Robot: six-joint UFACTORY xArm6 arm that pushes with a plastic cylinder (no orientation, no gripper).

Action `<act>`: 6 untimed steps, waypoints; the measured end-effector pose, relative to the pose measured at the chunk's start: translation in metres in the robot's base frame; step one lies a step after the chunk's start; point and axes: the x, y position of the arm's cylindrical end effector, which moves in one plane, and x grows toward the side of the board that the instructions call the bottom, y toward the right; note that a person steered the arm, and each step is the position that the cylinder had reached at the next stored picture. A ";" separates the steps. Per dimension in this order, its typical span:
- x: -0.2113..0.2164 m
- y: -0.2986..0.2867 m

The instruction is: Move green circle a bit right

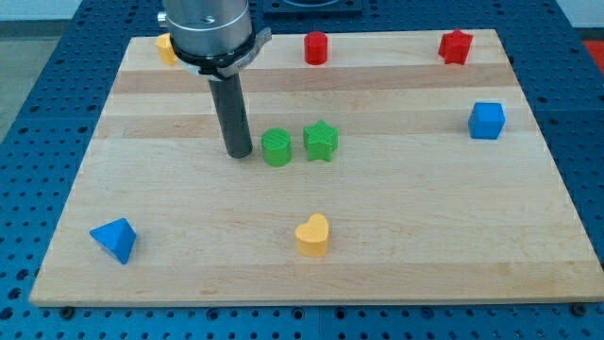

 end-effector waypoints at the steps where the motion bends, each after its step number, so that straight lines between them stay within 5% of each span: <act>1: 0.005 0.010; 5: 0.026 0.035; 6: 0.026 -0.005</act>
